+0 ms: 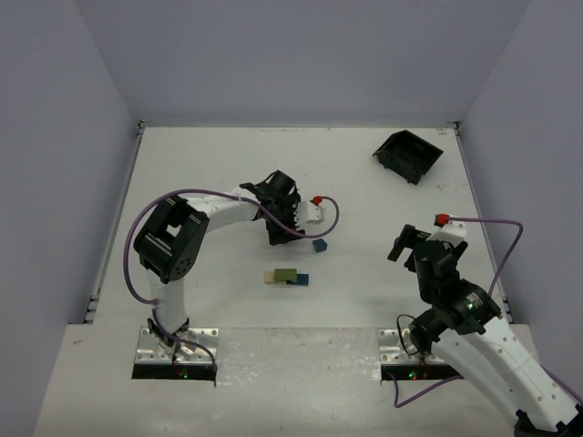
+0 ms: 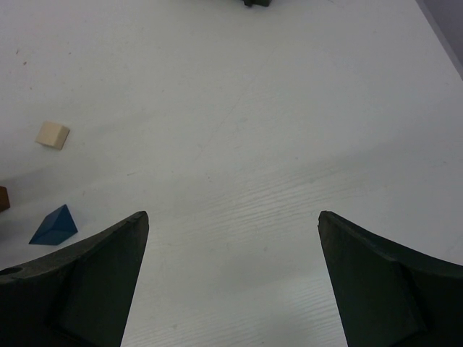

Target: Build the wood block tower

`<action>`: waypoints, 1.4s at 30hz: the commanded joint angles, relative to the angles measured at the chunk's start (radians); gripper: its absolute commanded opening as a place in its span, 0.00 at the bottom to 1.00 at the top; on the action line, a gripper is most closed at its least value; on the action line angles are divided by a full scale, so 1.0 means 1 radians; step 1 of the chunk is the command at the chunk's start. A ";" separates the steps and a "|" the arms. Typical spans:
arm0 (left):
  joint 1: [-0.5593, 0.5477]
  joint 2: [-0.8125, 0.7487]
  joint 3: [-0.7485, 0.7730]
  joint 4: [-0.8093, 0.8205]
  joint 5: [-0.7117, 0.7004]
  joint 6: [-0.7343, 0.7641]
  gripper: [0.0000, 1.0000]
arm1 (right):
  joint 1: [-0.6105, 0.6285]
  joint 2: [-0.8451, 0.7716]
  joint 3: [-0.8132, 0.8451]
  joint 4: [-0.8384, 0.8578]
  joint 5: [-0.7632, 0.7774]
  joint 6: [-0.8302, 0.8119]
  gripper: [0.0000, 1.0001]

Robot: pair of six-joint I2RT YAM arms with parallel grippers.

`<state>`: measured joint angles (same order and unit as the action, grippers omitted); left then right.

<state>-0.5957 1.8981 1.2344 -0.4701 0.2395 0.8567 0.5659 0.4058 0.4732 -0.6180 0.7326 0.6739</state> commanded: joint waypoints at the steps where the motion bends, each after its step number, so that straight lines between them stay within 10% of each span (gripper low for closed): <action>1: 0.010 0.002 -0.007 0.051 0.033 0.001 0.62 | -0.001 -0.011 0.010 0.000 0.032 0.016 0.99; 17: 0.011 -0.111 -0.079 0.117 0.059 -0.030 0.01 | -0.001 -0.054 0.012 0.045 -0.159 -0.040 0.99; 32: 0.010 -0.387 -0.263 0.581 0.129 -0.504 0.00 | 0.000 0.492 0.113 0.669 -0.731 -0.079 0.99; 42: 0.007 -0.594 -0.509 0.838 0.166 -0.547 0.00 | -0.001 0.645 0.246 0.715 -0.932 0.025 0.99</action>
<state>-0.5945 1.3941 0.7860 0.1635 0.3537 0.3354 0.5652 1.0010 0.6224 0.0401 -0.0792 0.6363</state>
